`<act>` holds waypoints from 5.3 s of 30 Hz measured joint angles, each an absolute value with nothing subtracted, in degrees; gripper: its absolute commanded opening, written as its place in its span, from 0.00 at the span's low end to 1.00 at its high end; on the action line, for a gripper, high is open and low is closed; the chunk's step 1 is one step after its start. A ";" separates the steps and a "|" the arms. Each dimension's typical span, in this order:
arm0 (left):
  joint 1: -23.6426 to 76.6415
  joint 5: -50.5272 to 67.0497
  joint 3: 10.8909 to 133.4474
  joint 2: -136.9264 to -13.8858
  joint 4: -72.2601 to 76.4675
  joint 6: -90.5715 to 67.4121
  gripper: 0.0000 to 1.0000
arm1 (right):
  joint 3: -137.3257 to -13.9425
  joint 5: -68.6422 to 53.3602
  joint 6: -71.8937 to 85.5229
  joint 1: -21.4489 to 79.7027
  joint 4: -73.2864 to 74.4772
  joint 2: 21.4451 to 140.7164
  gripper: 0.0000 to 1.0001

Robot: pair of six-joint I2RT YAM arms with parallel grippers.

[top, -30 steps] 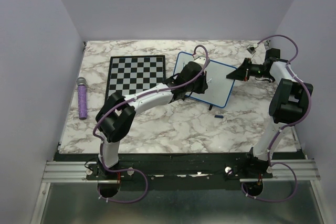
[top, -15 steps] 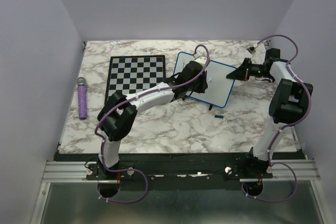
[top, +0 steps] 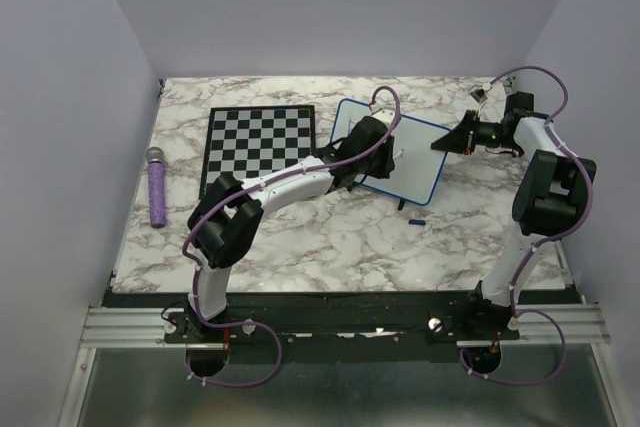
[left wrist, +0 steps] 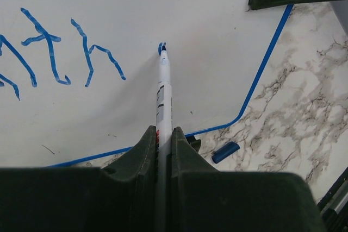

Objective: Write a sentence on the whiteboard

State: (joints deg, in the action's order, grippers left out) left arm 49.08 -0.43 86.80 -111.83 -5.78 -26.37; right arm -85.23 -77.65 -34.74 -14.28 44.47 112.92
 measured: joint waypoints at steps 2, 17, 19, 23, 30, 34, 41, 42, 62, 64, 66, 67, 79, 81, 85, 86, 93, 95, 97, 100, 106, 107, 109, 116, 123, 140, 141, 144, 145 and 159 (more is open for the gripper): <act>49.08 -0.43 86.94 -111.87 -5.78 -26.37 0.00 | -85.23 -77.65 -34.74 -14.28 44.47 112.92 0.01; 49.08 0.69 89.47 -113.08 -6.15 -26.37 0.00 | -85.23 -77.62 -34.76 -14.28 44.49 112.92 0.00; 49.08 1.02 89.45 -113.10 -6.15 -26.39 0.00 | -85.23 -77.62 -34.76 -14.28 44.49 112.92 0.01; 49.08 1.30 89.45 -113.10 -6.15 -26.39 0.00 | -85.23 -77.62 -34.76 -14.28 44.49 112.92 0.01; 49.08 2.24 87.90 -113.10 -6.04 -26.48 0.00 | -85.23 -77.58 -34.74 -14.28 44.49 112.92 0.00; 49.15 2.83 86.80 -113.03 -5.69 -26.68 0.00 | -85.23 -77.54 -34.74 -14.28 44.49 112.92 0.00; 49.15 3.53 85.14 -112.51 -5.58 -27.09 0.00 | -85.23 -77.54 -34.74 -14.28 44.49 112.92 0.01; 49.15 3.55 84.88 -112.40 -5.54 -27.09 0.00 | -85.23 -77.54 -34.74 -14.28 44.49 112.92 0.00; 48.97 3.60 80.36 -102.83 -2.39 -27.00 0.00 | -85.23 -77.56 -34.76 -14.28 44.51 112.81 0.01; 48.95 3.62 79.50 -102.74 -2.02 -26.98 0.00 | -85.23 -77.56 -34.76 -14.28 44.51 112.81 0.01; 48.86 3.62 78.15 -102.69 -1.43 -26.98 0.00 | -85.23 -77.56 -34.76 -14.28 44.49 112.81 0.01; 48.86 3.62 77.21 -102.63 -1.19 -26.98 0.00 | -85.23 -77.56 -34.76 -14.28 44.51 112.81 0.01; 48.75 3.66 70.61 -102.30 3.27 -27.05 0.00 | -85.23 -77.56 -34.76 -14.28 44.51 112.81 0.00; 48.75 3.68 70.11 -102.28 4.25 -27.05 0.00 | -85.23 -77.56 -34.76 -14.28 44.51 112.81 0.00; 48.75 3.70 68.71 -102.10 6.28 -27.09 0.00 | -85.23 -77.56 -34.76 -14.28 44.51 112.81 0.00; 48.75 3.70 68.36 -102.08 6.76 -27.09 0.00 | -85.23 -77.56 -34.76 -14.28 44.51 112.81 0.01; 48.75 3.70 67.31 -101.47 8.38 -27.31 0.00 | -85.23 -77.56 -34.79 -14.28 44.51 112.81 0.01; 48.75 3.70 67.29 -101.36 8.99 -27.38 0.00 | -85.23 -77.56 -34.79 -14.28 44.51 112.81 0.01; 48.75 3.70 67.29 -101.36 9.54 -27.49 0.00 | -85.23 -77.56 -34.79 -14.28 44.51 112.81 0.01; 48.75 3.70 67.37 -101.36 9.80 -27.51 0.00 | -85.23 -77.56 -34.79 -14.28 44.51 112.81 0.01; 48.75 4.10 70.54 -102.72 9.72 -27.51 0.00 | -85.23 -77.56 -34.79 -14.28 44.51 112.81 0.01; 48.75 4.16 71.81 -103.44 9.50 -27.49 0.00 | -85.23 -77.56 -34.79 -14.28 44.51 112.81 0.01; 48.75 4.36 73.41 -104.47 9.34 -27.46 0.00 | -85.23 -77.56 -34.76 -14.28 44.51 112.81 0.01; 48.75 5.28 77.67 -108.14 7.09 -27.31 0.00 | -85.23 -77.56 -34.79 -14.28 44.51 112.81 0.01; 48.77 5.69 79.99 -110.96 4.71 -27.00 0.00 | -85.23 -77.56 -34.79 -14.28 44.51 112.81 0.01; 48.77 6.74 83.81 -113.08 2.24 -26.33 0.00 | -85.23 -77.54 -34.79 -14.28 44.51 112.81 0.01; 48.77 6.85 84.01 -113.19 2.17 -26.33 0.00 | -85.23 -77.54 -34.79 -14.28 44.51 112.81 0.01; 48.77 7.11 84.88 -113.58 1.58 -26.26 0.00 | -85.23 -77.54 -34.79 -14.22 44.49 112.81 0.00; 48.77 7.11 85.10 -113.65 1.43 -26.22 0.00 | -85.23 -77.54 -34.79 -14.22 44.51 112.81 0.00; 48.42 7.09 86.15 -114.02 0.58 -26.61 0.00 | -85.23 -77.52 -34.79 -14.22 44.49 112.81 0.01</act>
